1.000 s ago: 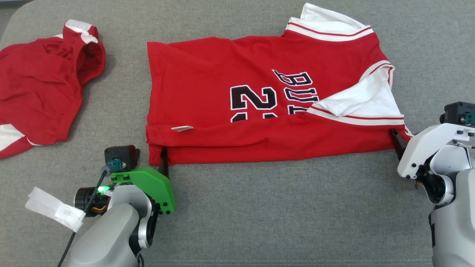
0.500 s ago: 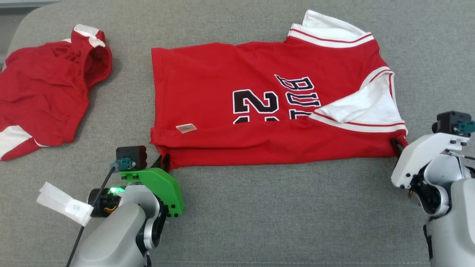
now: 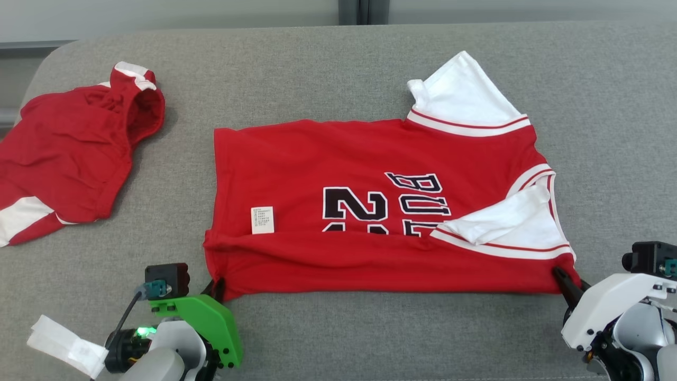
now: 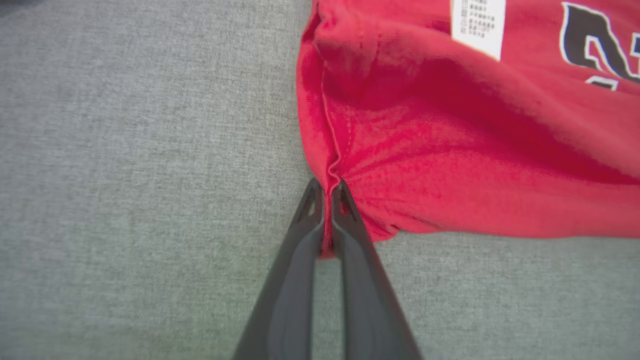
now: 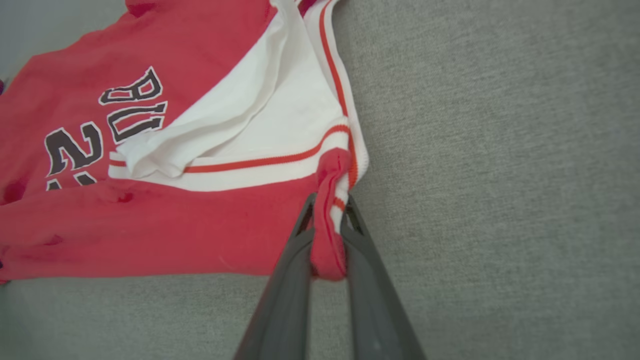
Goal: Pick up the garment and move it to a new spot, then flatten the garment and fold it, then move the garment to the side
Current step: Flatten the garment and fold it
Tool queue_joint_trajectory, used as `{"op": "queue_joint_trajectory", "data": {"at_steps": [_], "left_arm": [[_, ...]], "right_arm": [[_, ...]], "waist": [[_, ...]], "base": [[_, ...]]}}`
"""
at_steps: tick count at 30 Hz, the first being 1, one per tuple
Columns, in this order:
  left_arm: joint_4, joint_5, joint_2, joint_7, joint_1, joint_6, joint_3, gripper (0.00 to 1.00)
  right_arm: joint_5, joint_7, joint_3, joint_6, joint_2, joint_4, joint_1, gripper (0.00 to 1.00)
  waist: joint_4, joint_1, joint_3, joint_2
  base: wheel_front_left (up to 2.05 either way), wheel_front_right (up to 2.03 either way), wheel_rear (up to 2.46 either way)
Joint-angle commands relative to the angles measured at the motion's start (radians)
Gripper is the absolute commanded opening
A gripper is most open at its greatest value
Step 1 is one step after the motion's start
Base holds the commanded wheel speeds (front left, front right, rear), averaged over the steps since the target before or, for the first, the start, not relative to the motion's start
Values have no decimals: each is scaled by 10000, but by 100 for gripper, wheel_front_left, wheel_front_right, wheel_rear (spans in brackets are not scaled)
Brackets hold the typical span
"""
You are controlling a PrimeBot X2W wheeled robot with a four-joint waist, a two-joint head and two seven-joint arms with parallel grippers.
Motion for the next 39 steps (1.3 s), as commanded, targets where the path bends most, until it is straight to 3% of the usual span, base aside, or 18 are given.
{"op": "queue_joint_trajectory", "data": {"at_steps": [1,5,6,7,8,15,23,30,39], "left_arm": [[-99,-77,197,117,346,171,33,0],[-464,-159,408,197,696,457,82,0],[-522,-147,434,201,730,506,83,28],[-562,-159,450,203,786,555,95,100],[-593,-156,472,181,824,593,104,100],[-894,-294,722,244,894,806,313,100],[-1617,-426,1315,1134,-478,729,733,100],[-698,-515,653,2239,-2795,256,676,100],[1509,-76,-205,2725,-5235,-329,287,100]], "right_arm": [[72,-63,57,2,-29,-45,183,0],[283,-53,147,2,-29,57,447,0],[321,-63,114,2,-28,101,492,0],[267,-65,85,2,-28,146,536,44],[216,-35,29,2,-29,192,550,100],[-53,-356,-282,2,-25,-322,9,100],[-1190,1202,-348,3,-441,-1026,-2183,100],[-1153,2129,494,3,-1219,572,-5040,100],[-1395,1664,1748,3,-1562,2910,-8099,100]], "waist": [[-53,0,-48,0],[-73,0,-108,0],[-67,0,-122,0],[-62,0,-139,0],[-63,0,-155,0],[-73,0,-227,0],[13,0,102,0],[63,0,1040,0],[51,0,2142,0]], "base": [[0,0,0],[0,0,0],[0,0,0],[0,0,0],[0,0,0],[0,0,0],[0,0,0],[0,0,0],[0,0,0]]}}
